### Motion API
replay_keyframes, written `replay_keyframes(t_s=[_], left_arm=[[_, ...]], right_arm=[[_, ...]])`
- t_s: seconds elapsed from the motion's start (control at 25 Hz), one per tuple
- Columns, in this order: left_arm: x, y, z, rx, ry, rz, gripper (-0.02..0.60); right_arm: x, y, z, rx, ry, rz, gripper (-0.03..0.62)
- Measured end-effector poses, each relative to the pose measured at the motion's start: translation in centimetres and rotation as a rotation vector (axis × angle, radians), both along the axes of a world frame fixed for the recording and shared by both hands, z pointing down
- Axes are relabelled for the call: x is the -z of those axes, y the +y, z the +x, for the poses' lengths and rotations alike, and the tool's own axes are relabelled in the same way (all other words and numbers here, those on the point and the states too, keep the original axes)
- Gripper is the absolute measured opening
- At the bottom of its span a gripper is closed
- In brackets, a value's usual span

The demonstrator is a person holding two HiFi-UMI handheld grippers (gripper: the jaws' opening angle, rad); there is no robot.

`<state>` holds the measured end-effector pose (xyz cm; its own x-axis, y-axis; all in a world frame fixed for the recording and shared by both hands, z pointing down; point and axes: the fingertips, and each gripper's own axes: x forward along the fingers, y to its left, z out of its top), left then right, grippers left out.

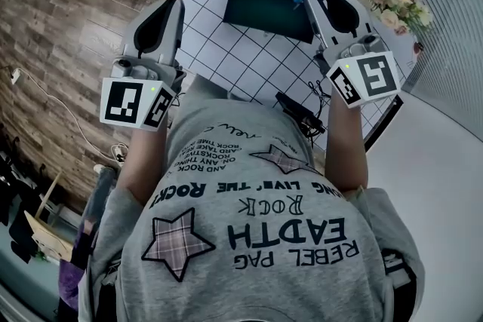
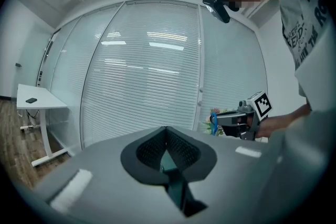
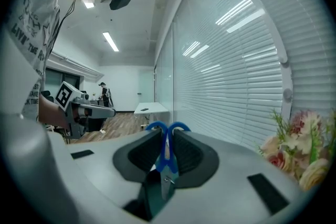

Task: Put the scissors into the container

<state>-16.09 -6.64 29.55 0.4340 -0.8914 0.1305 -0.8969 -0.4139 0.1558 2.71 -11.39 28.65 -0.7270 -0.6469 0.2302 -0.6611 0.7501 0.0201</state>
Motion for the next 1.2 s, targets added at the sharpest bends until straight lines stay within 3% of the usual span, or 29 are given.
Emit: replay_keyframes(t_s=[0.68,1.2], left_arm=[[-1.5,-2.3,0.3,-0.029,0.026,-0.032,0.009],[-2.7,-4.3,-1.7,0.001,0.01,-0.037,0.009]], right_arm=[[-1.7,-0.9,-1.1,0.031,0.049,-0.068,0.081],[-5.8,-2.4,-3.0,0.054,0.156,-0.202,0.08]])
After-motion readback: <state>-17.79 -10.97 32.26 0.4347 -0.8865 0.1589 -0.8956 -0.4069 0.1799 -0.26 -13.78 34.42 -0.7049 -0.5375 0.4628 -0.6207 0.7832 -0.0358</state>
